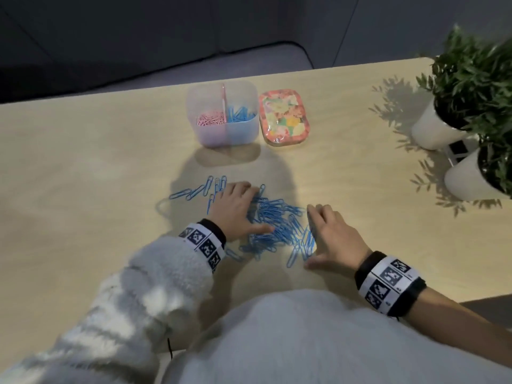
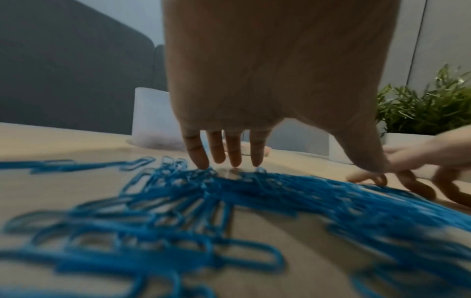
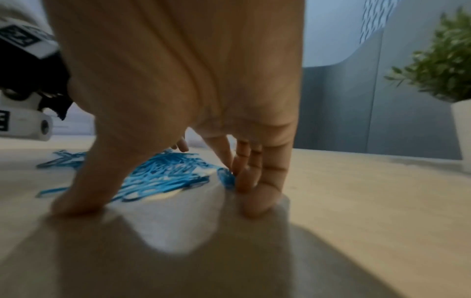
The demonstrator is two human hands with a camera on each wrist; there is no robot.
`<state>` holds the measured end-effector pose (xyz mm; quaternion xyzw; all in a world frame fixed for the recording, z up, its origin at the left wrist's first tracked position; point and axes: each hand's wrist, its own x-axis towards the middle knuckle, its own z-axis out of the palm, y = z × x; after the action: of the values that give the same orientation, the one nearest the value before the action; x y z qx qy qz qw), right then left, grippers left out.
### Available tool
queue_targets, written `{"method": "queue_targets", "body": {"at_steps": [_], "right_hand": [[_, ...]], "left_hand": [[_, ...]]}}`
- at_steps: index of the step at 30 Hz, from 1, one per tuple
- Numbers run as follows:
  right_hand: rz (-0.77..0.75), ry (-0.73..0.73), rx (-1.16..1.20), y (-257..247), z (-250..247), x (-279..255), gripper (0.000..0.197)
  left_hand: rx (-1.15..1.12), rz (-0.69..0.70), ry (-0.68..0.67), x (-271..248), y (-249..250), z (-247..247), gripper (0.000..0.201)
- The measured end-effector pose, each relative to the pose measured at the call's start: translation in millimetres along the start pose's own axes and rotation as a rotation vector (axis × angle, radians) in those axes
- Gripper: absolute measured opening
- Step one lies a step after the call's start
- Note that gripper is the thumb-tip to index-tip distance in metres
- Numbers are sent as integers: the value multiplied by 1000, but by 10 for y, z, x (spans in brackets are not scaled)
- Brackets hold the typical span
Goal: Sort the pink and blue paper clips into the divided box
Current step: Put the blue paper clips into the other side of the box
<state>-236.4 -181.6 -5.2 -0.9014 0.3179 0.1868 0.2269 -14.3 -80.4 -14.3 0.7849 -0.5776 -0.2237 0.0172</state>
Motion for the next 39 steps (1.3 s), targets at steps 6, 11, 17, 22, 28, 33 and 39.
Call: {"method": "queue_targets", "body": {"at_steps": [6, 11, 17, 22, 28, 33, 39], "right_hand": [[-26, 127, 107, -259, 10, 340, 74], [-34, 126, 99, -218, -98, 405, 72], [-57, 98, -34, -322, -89, 424, 95], [-96, 144, -5, -489, -39, 575, 60], [-145, 168, 72, -455, -49, 656, 25], [-139, 174, 201, -396, -198, 662, 23], [-148, 171, 339, -385, -789, 738, 17]], "left_hand": [[59, 67, -5, -94, 128, 185, 99], [-51, 108, 14, -99, 30, 62, 88], [-30, 74, -44, -39, -6, -26, 99], [-61, 88, -70, 74, 130, -41, 65], [-111, 105, -6, 71, 136, -71, 33], [-93, 86, 45, 42, 74, -69, 26], [-212, 20, 151, -5, -25, -118, 24]]}}
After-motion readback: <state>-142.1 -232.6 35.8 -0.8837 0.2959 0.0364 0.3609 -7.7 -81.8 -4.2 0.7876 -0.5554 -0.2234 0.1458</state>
